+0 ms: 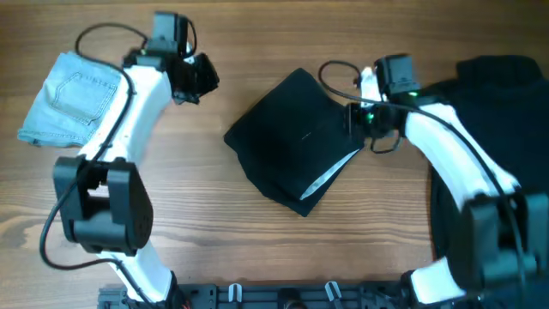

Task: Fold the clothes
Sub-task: 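Grasp the folded black shorts' left and right edges with both grippers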

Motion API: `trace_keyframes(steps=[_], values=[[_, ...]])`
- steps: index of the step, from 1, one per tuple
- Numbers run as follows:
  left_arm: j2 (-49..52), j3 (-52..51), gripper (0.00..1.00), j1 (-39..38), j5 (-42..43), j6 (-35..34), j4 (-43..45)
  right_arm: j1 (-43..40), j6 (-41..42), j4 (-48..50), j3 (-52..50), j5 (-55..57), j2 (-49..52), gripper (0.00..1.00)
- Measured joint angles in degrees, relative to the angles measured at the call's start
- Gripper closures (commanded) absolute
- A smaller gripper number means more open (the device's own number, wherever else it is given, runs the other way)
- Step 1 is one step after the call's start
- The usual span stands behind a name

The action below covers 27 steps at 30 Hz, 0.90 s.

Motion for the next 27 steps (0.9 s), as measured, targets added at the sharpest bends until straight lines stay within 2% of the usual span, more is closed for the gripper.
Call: trace_keyframes(steps=[2, 4, 7, 8, 11, 16, 18, 21, 23, 24, 26, 27], values=[[-0.26, 4.33, 0.69, -0.39, 4.09, 1.86, -9.81, 0.0, -1.36, 2.51, 0.07, -1.03, -4.66, 0.63], [-0.42, 4.55, 0.79, -2.34, 6.27, 2.8, -16.28, 0.02, -0.46, 5.31, 0.04, 0.98, -4.31, 0.71], [-0.42, 1.49, 0.91, -7.65, 5.38, 3.17, -16.57, -0.26, 2.93, 12.52, 0.11, 7.21, -0.11, 0.76], [-0.42, -0.83, 0.95, -9.38, 4.44, 2.99, -14.93, -0.68, 4.04, 12.85, 0.11, 8.41, 3.19, 0.77], [-0.26, -12.94, 0.96, -15.21, 2.23, -0.09, -3.54, -1.57, 5.97, 7.78, 0.11, 8.96, 8.81, 0.76], [-0.85, -23.47, 0.96, -15.63, -1.18, -4.98, 13.44, -1.49, 5.86, 1.79, -0.66, 4.37, 10.21, 0.76], [-0.83, -24.81, 0.92, -15.21, -7.08, -4.7, 23.23, -0.7, 5.7, -0.15, -1.36, 2.78, 10.34, 0.76], [-0.7, -23.93, 0.91, -13.81, -8.76, -4.28, 32.06, 0.94, 4.46, -3.91, -1.62, 1.77, 10.34, 0.76], [-0.63, -20.06, 0.86, -11.76, -7.17, -4.09, 30.45, 1.31, 3.74, -4.26, -1.62, 1.75, 10.25, 0.72], [-0.59, -17.57, 0.78, -10.67, -6.16, -3.96, 28.2, 1.31, 3.52, -4.09, -1.73, 1.75, 9.75, 0.71], [-0.46, -8.66, 0.52, -7.96, -2.95, -3.37, 16.48, 1.31, 2.86, -3.69, -1.9, 1.6, 6.36, 0.73], [-0.46, -6.19, 0.5, -7.21, -1.31, -2.99, 12.28, 1.31, 2.14, -3.02, -1.95, 1.25, 3.39, 0.75]])
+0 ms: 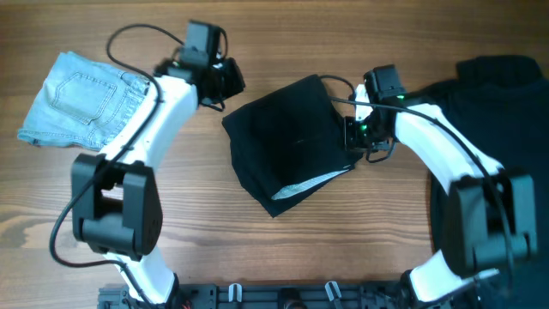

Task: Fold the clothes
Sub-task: 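Grasp the folded black shorts' left and right edges with both grippers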

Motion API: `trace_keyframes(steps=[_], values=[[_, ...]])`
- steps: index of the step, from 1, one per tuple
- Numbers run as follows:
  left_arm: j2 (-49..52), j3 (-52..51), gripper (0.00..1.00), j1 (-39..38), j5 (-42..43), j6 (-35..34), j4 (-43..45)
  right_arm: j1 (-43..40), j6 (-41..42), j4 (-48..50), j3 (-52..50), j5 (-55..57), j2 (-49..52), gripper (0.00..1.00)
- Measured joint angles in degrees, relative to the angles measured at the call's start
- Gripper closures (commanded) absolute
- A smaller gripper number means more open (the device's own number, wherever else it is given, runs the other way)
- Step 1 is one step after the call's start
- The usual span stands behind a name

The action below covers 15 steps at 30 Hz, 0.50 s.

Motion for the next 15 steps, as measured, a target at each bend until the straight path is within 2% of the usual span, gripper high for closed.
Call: trace_keyframes(steps=[2, 7, 8, 10, 11, 13, 15], values=[[-0.15, 6.12, 0.51, 2.21, 1.99, 1.27, -13.94, 0.0, -1.9, 0.76, 0.02, -1.18, -5.38, 0.75], [-5.42, 6.67, 0.44, 4.22, 2.86, 2.99, -27.56, 0.11, -5.95, 1.51, 0.0, -6.4, -8.57, 0.75], [-7.87, 6.67, 0.4, 4.26, 2.38, 3.19, -29.42, 0.11, -6.36, 1.88, 0.0, -6.8, -8.55, 0.75], [-14.69, 6.88, 0.25, 4.26, -0.02, 2.95, -35.32, 0.11, -7.17, 2.64, 0.0, -7.43, -7.56, 0.77], [-16.9, 7.37, 0.03, 4.26, -0.85, 2.51, -37.92, 0.11, -7.19, 2.75, 0.0, -7.61, -6.27, 0.78], [-17.59, 6.82, 0.0, 4.26, -1.14, 2.08, -40.04, 0.11, -7.17, 3.17, -0.07, -7.65, -2.03, 0.8], [-17.29, 2.78, 0.0, 4.26, 0.59, 1.49, -38.12, 0.11, -6.6, 3.21, -0.63, -7.67, 2.89, 0.82]])
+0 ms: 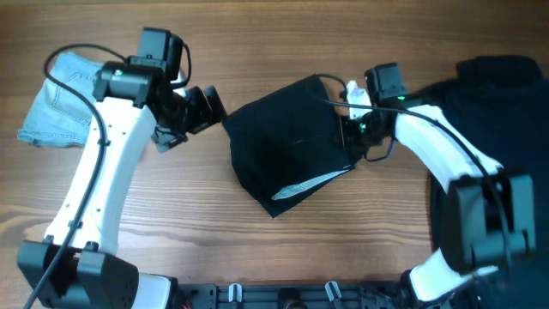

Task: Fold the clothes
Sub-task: 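Grasp the folded black shorts' left and right edges with both grippers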

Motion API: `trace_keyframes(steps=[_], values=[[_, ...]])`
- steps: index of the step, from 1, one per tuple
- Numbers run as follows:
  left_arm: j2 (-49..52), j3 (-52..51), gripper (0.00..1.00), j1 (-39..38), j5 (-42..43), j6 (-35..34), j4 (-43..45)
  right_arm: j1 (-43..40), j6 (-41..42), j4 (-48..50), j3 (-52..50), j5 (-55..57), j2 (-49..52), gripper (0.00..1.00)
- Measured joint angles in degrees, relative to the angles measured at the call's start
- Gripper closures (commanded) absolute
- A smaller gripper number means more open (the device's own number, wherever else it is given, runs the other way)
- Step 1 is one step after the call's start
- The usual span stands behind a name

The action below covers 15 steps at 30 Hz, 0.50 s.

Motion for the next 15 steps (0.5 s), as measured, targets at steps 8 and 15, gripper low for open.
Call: trace_keyframes(steps=[8, 15], values=[[0.85, -31.21, 0.0, 0.0, 19.54, -1.16, 30.64, -0.02, 3.1, 1.75, -0.07, -1.2, 6.08, 0.82], [2.23, -42.45, 0.0, -0.83, 23.98, -14.95, 49.88, 0.0, 3.32, 1.79, -0.04, -1.22, 6.14, 0.82]])
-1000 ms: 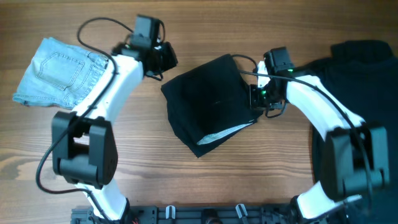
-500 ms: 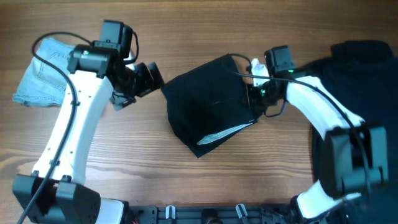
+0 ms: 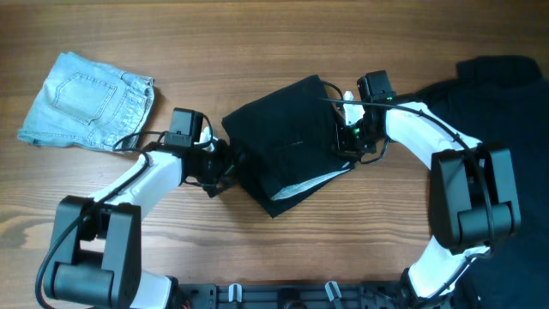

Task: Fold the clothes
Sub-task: 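Grasp the folded black shorts' left and right edges with both grippers, then carry the folded black shorts leftward with the left gripper onto the denim shorts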

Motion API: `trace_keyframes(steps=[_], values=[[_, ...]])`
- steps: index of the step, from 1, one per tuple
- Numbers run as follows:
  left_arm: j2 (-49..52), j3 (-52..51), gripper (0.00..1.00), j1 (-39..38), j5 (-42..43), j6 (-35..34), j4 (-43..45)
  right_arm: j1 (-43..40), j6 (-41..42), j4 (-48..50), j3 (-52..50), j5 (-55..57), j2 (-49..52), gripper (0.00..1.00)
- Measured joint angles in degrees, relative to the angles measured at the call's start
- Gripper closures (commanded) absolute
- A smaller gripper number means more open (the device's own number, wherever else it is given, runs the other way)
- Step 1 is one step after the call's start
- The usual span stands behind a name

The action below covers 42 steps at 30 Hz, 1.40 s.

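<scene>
A folded black garment (image 3: 287, 137) lies in the middle of the table, with a pale lining showing at its lower right edge. My left gripper (image 3: 225, 167) sits low at the garment's left edge, its fingers dark against the cloth, so I cannot make out the jaws. My right gripper (image 3: 345, 142) is at the garment's right edge, over the cloth, and its jaws are hidden too. Folded light-blue denim shorts (image 3: 86, 101) lie at the far left.
A heap of dark clothes (image 3: 502, 94) covers the right side of the wooden table (image 3: 171, 257). The arm bases and a black rail (image 3: 283, 296) stand along the front edge.
My left gripper has moved down and to the right, from beside the garment's upper left corner to its lower left edge. The right gripper and the black garment have barely shifted.
At first the black garment lay further right, with my right gripper at its right corner and my left gripper beside the denim shorts. Then the garment lay further left and turned, the left gripper near its top. Now a gripper sits at each side of it.
</scene>
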Motion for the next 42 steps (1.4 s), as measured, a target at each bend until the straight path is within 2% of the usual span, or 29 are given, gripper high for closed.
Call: trace_keyframes(steps=[5, 8, 11, 13, 14, 15, 17, 19, 21, 24, 26, 30, 33, 37, 39, 42], values=[[6.51, 2.05, 0.01, -3.39, 5.7, -8.5, 12.07, 0.0, -0.02, -0.02, 0.0, -0.02, 0.02, 0.82], [8.31, 2.16, 0.08, -3.48, 8.41, -10.75, 15.91, 0.0, -0.02, 0.0, 0.0, -0.02, 0.02, 0.82], [9.9, 1.2, 0.17, -4.44, 8.13, -13.09, 25.18, 0.0, -0.02, 0.0, 0.0, 0.0, 0.02, 0.82], [10.29, 0.98, 0.26, -6.25, 5.05, -13.99, 28.63, 0.0, -0.02, 0.0, 0.0, 0.0, 0.02, 0.82], [10.32, 0.96, 0.46, -7.56, 2.93, -14.05, 29.27, 0.0, -0.04, 0.0, 0.0, 0.0, 0.02, 0.82], [10.38, 0.9, 0.51, -8.46, 1.31, -14.08, 29.68, 0.0, -0.02, -0.02, 0.0, 0.0, 0.02, 0.82], [10.95, 0.68, 0.54, -8.83, -0.28, -14.01, 30.1, -0.02, -0.02, 0.0, 0.0, 0.0, 0.02, 0.82], [11.23, 0.39, 0.63, -9.16, -1.36, -12.94, 31.32, -0.02, -0.02, 0.0, 0.0, 0.0, 0.02, 0.82], [11.65, 0.07, 0.67, -9.99, -1.99, -10.97, 33.2, -0.02, -0.02, 0.0, 0.0, 0.0, 0.02, 0.82], [12.17, -0.33, 0.96, -10.99, -1.42, -7.37, 36.28, -0.02, -0.02, 0.0, 0.0, 0.02, 0.02, 0.82], [12.17, -0.39, 0.96, -10.97, 0.24, -5.35, 37.86, -0.02, -0.04, -0.5, 0.07, 0.04, 0.02, 0.8], [12.07, -0.42, 0.96, -8.15, 7.93, -3.26, 37.92, 0.0, -1.2, -10.91, 2.49, 0.24, -0.35, 0.75], [6.73, -0.59, 0.96, 1.9, 15.37, -3.28, 37.68, 0.07, -2.56, -15.74, 6.19, 0.46, -7.54, 0.71], [-4.0, 3.54, 0.96, 14.12, 20.76, -4.7, 38.21, 0.07, -1.66, -12.79, 12.66, 0.44, -23.02, 0.71], [-5.81, 8.92, 0.96, 20.85, 20.96, -4.83, 38.88, 0.07, -0.59, -11.96, 12.92, 0.44, -26.53, 0.72], [-5.55, 12.5, 0.96, 29.97, 17.0, -4.74, 41.83, 0.07, -0.15, -12.22, 12.92, 0.46, -26.6, 0.72]])
